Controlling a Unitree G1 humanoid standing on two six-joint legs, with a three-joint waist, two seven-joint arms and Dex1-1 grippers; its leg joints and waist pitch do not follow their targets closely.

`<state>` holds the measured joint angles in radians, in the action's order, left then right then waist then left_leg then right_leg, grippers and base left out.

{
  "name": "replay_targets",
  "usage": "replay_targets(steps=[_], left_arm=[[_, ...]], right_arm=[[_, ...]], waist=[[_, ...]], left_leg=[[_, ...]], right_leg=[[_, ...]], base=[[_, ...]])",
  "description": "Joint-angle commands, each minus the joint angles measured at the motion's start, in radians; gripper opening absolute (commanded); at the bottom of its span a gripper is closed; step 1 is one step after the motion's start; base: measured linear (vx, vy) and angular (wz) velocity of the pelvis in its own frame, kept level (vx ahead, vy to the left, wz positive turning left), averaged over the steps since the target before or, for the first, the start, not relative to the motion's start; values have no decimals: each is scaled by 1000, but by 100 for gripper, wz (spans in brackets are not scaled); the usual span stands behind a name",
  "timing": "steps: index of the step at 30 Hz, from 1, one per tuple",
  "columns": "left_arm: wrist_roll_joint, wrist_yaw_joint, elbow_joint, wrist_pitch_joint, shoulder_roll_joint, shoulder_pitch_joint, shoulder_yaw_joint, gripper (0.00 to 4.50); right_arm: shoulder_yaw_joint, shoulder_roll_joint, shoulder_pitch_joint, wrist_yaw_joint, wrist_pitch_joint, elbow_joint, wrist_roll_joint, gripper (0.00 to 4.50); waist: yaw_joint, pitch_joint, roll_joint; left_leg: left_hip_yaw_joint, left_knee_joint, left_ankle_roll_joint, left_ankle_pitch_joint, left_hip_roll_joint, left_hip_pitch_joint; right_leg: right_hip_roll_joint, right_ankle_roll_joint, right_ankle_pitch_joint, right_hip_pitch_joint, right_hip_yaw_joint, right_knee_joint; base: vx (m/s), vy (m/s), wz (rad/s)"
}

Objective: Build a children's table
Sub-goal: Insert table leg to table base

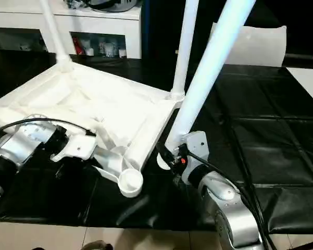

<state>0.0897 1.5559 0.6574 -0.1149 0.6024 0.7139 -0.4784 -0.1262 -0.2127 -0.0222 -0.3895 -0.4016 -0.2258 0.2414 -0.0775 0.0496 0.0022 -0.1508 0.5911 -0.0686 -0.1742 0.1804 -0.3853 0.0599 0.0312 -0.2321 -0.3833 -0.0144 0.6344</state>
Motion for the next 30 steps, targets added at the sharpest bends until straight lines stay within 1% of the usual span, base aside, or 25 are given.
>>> replay_targets(steps=[1, 2, 4, 5, 6, 7, 8, 9, 10, 11, 13, 14, 15, 16, 17, 18, 19, 20, 21, 22, 24, 26, 28, 29, 30], left_arm=[[3, -63, 20, 47, 10, -47, 25, 1], [3, -94, 16, 73, 3, -56, 35, 1], [2, -129, 7, 111, -5, -66, 48, 0], [-8, -193, -24, 181, -22, -90, 76, 0], [-18, -224, -49, 216, -32, -108, 93, 0], [-20, -229, -55, 224, -33, -112, 96, 0], [-30, -252, -91, 268, -40, -136, 111, 0], [-30, -275, -139, 315, -42, -165, 124, 0], [-26, -306, -165, 350, -51, -182, 136, 0], [-21, -368, -199, 409, -71, -207, 159, 0], [-20, -412, -218, 450, -87, -219, 178, 0], [-20, -428, -226, 454, -95, -224, 184, 0], [-19, -446, -243, 446, -103, -235, 191, 0], [-18, -462, -255, 438, -109, -243, 198, 0], [-16, -467, -270, 412, -111, -252, 197, 0], [-15, -465, -287, 381, -109, -263, 193, 0], [-15, -450, -324, 318, -97, -287, 183, 0], [-9, -451, -335, 289, -91, -296, 179, 0], [-4, -454, -340, 273, -89, -300, 176, 0], [-5, -445, -340, 224, -84, -307, 173, 0], [-5, -434, -356, 204, -76, -322, 165, 0], [9, -435, -369, 188, -62, -337, 150, 0], [12, -440, -369, 190, -59, -340, 149, 0], [9, -443, -367, 193, -63, -338, 152, 0], [-1, -451, -362, 181, -70, -334, 161, 0]], right_arm=[[4, -3, -6, -1, 14, -18, -6, 190], [4, -3, -7, -1, 14, -16, -7, 190], [4, -2, -9, 0, 15, -14, -7, 190], [3, -1, -12, 1, 17, -10, -9, 190], [3, -1, -13, 2, 18, -8, -10, 190], [3, -1, -14, 2, 18, -7, -10, 190], [3, 1, -17, 3, 18, -4, -11, 190], [2, 3, -20, 4, 19, 0, -12, 190], [1, 4, -23, 3, 20, 4, -13, 190], [-2, 7, -31, 4, 20, 12, -14, 190], [-3, 10, -34, 4, 20, 15, -14, 190], [-3, 11, -37, 4, 20, 18, -14, 190], [-3, 12, -39, 4, 19, 19, -14, 190], [-3, 13, -41, 4, 19, 21, -13, 190], [2, 19, -44, 4, 16, 22, -5, 190], [6, 23, -46, 5, 12, 23, 0, 190], [9, 26, -51, 3, 11, 26, 3, 190], [11, 27, -54, 1, 9, 27, 7, 190], [13, 28, -57, 0, 8, 29, 10, 190], [15, 29, -61, -1, 3, 30, 14, 190], [14, 28, -70, -7, -4, 34, 18, 190], [14, 33, -89, -11, -8, 41, 24, 190], [16, 41, -102, -12, -4, 44, 27, 190], [17, 45, -111, -10, 3, 46, 26, 190], [21, 55, -124, -20, 0, 45, 44, 190]], waist=[[-7, -60, 16], [-6, -59, 14], [-5, -55, 14], [-5, -55, 18], [-3, -52, 11], [-3, -53, 13], [0, -52, 12], [6, -52, 13], [12, -50, 9], [14, -50, 11], [16, -49, 12], [18, -47, 11], [18, -48, 6], [19, -49, 8], [20, -49, 5], [20, -51, 8], [22, -51, 9], [22, -54, 9], [21, -55, 10], [20, -57, 12], [19, -60, 11], [19, -61, 14], [17, -61, 16], [18, -61, 11], [16, -60, 11]], left_leg=[[2, -76, -48, -208, 30, 23], [1, -77, -48, -221, 30, 23], [0, -80, -47, -259, 31, 26], [1, -81, -51, -269, 32, 27], [1, -83, -51, -282, 33, 26], [1, -83, -51, -286, 34, 26], [2, -85, -48, -288, 33, 23], [3, -87, -49, -288, 32, 19], [3, -88, -47, -291, 31, 18], [3, -86, -46, -294, 30, 18], [2, -84, -43, -304, 30, 22], [2, -85, -42, -311, 27, 21], [2, -85, -40, -312, 28, 21], [3, -86, -39, -305, 27, 19], [3, -86, -36, -298, 27, 17], [3, -86, -33, -292, 27, 19], [3, -86, -32, -289, 28, 18], [3, -85, -29, -272, 29, 17], [3, -85, -26, -262, 29, 18], [1, -83, -20, -243, 29, 19], [-1, -81, -16, -217, 29, 19], [-1, -79, -11, -195, 29, 19], [-3, -78, -12, -191, 27, 20], [-4, -78, -11, -191, 27, 19], [-3, -79, -13, -195, 27, 19]], right_leg=[[59, -238, 66, 37, -15, -62], [58, -237, 46, 37, -16, -64], [59, -233, -37, 33, -18, -71], [60, -232, -56, 32, -18, -70], [61, -231, -94, 31, -18, -74], [61, -229, -108, 31, -19, -73], [62, -222, -138, 31, -20, -76], [62, -215, -158, 33, -19, -77], [61, -207, -181, 32, -18, -81], [61, -205, -190, 31, -18, -81], [60, -201, -225, 26, -20, -88], [59, -195, -252, 26, -20, -91], [59, -185, -269, 25, -22, -94], [59, -178, -267, 27, -21, -94], [58, -176, -262, 27, -21, -95], [57, -174, -248, 25, -21, -95], [56, -174, -236, 25, -21, -94], [55, -175, -193, 27, -21, -91], [54, -178, -170, 26, -20, -90], [52, -186, -112, 26, -19, -86], [50, -194, -55, 28, -17, -80], [50, -200, -8, 31, -16, -76], [50, -204, 5, 31, -15, -76], [50, -204, 3, 32, -15, -76], [52, -204, -14, 32, -15, -77]], base=[[0, 0, 0], [0, 0, 0], [0, 0, 0], [0, 0, 0], [0, 0, 0], [0, 0, 0], [0, 0, 0], [0, 0, 0], [0, 0, 0], [0, 0, 0], [0, 0, 0], [0, 0, 0], [0, 0, 0], [0, 0, 0], [0, 0, 0], [0, 0, 0], [0, 0, 0], [0, 0, 0], [0, 0, 0], [0, 0, 0], [0, 0, 0], [0, 0, 0], [0, 0, 0], [0, 0, 0], [0, 0, 0]])
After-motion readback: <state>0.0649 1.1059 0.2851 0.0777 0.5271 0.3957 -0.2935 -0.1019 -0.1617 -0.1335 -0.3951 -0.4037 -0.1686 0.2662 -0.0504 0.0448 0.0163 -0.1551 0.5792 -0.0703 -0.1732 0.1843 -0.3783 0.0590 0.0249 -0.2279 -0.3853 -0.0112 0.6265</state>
